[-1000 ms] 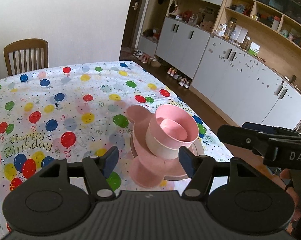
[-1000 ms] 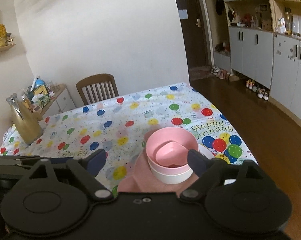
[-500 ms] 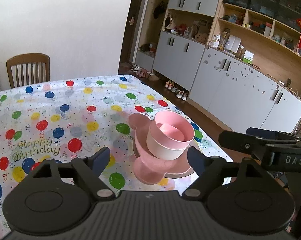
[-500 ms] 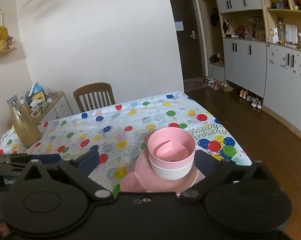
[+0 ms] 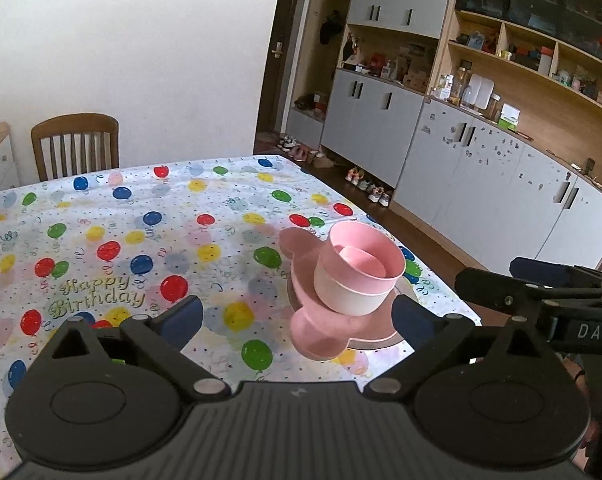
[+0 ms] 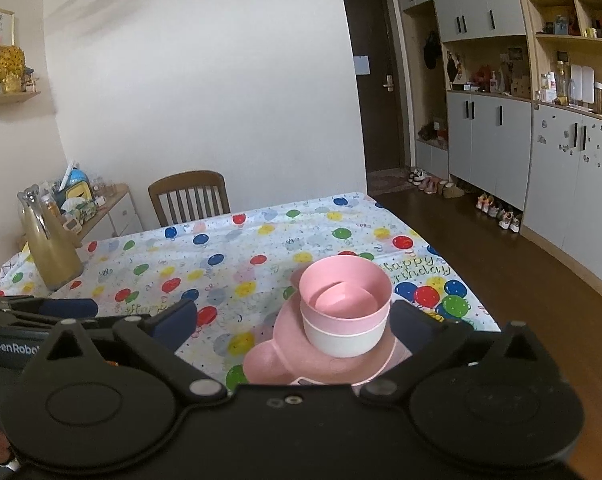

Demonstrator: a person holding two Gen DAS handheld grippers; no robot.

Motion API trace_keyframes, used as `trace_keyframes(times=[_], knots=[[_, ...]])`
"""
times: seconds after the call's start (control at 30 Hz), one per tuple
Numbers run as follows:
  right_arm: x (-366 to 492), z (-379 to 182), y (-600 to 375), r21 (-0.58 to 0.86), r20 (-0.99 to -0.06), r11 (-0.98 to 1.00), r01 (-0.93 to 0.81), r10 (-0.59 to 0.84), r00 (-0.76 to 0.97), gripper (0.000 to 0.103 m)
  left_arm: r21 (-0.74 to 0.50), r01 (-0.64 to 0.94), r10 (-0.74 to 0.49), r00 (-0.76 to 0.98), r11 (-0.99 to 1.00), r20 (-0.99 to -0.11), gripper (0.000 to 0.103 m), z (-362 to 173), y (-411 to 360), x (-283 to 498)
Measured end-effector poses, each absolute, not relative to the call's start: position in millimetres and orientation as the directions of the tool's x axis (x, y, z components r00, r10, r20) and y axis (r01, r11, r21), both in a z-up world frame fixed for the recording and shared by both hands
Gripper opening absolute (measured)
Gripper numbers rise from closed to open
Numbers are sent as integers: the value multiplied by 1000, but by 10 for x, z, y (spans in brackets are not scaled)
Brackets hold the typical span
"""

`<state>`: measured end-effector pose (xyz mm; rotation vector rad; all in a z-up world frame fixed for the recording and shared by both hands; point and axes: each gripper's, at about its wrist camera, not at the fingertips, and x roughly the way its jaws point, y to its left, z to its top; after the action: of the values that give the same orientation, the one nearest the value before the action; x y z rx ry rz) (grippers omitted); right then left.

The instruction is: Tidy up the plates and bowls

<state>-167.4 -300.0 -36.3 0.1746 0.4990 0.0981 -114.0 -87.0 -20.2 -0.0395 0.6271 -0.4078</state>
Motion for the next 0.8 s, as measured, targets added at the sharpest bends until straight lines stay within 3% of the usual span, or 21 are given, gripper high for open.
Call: trace_keyframes(times=[0.8], knots=[[-1723,-354,-2980,191,-464,980,-49,134,876,103,-143,349,-366,737,926,-568,101,-205,-819,-1185]])
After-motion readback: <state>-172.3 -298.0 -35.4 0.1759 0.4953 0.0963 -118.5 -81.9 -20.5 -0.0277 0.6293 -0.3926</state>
